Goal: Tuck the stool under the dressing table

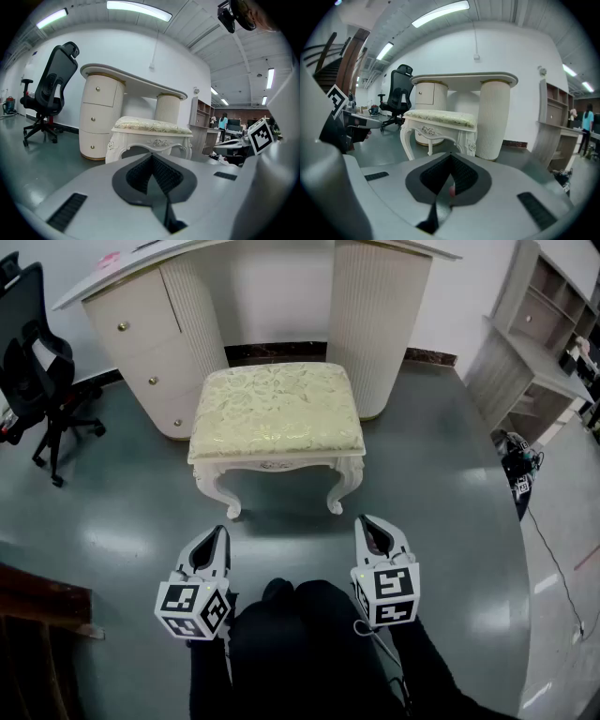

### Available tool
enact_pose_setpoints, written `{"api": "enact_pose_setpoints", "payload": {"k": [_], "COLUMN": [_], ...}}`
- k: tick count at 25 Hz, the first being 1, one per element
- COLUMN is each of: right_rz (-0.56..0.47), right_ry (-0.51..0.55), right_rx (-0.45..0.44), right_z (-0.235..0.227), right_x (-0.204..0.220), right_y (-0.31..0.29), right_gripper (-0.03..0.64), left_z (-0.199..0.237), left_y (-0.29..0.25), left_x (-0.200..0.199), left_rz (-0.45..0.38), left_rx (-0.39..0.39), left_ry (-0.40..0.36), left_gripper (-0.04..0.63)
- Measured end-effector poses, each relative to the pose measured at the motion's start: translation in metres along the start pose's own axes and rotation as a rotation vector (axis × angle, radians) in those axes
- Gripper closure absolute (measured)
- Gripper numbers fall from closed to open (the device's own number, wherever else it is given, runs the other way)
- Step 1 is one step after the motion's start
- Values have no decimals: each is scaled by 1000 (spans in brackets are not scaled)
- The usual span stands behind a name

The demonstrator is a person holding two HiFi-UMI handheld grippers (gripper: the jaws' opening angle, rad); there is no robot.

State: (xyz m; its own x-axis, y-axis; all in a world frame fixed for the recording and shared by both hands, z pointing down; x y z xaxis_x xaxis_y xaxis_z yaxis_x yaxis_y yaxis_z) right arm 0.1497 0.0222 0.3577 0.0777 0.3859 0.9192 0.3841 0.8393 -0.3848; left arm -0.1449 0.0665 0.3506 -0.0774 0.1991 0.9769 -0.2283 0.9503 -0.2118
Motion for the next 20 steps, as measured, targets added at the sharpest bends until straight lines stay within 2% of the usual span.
{"api": "enact_pose_setpoints", "payload": {"k": [12, 20], "right_rz": [19, 44], "right_ry": [17, 12], "right_rx": [49, 98], "right_z": [-6, -13], "right_x": [0, 12], "right_y": [-4, -27], "right_gripper": [612, 611], "left_z": [13, 44], "left_y": [-7, -39], "left_x": [4, 29], "left_rz": [9, 69], "left_rx": [6, -109], "left_ry": [9, 40], "left_gripper": [588, 588]}}
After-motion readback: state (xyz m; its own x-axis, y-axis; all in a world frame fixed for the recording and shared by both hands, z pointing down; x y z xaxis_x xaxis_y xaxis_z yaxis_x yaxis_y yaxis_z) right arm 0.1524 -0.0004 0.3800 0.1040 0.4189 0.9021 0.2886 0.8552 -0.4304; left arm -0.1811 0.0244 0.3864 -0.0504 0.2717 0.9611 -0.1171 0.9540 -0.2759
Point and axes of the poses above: the fingertips, and each gripper's own axes: y backward along the fingers, z to its left, x out of its underside, the point moved 7 cm from there along y, backward along the fingers, and after that the axes turned 13 degrees about -y, right-handed, at the moved point
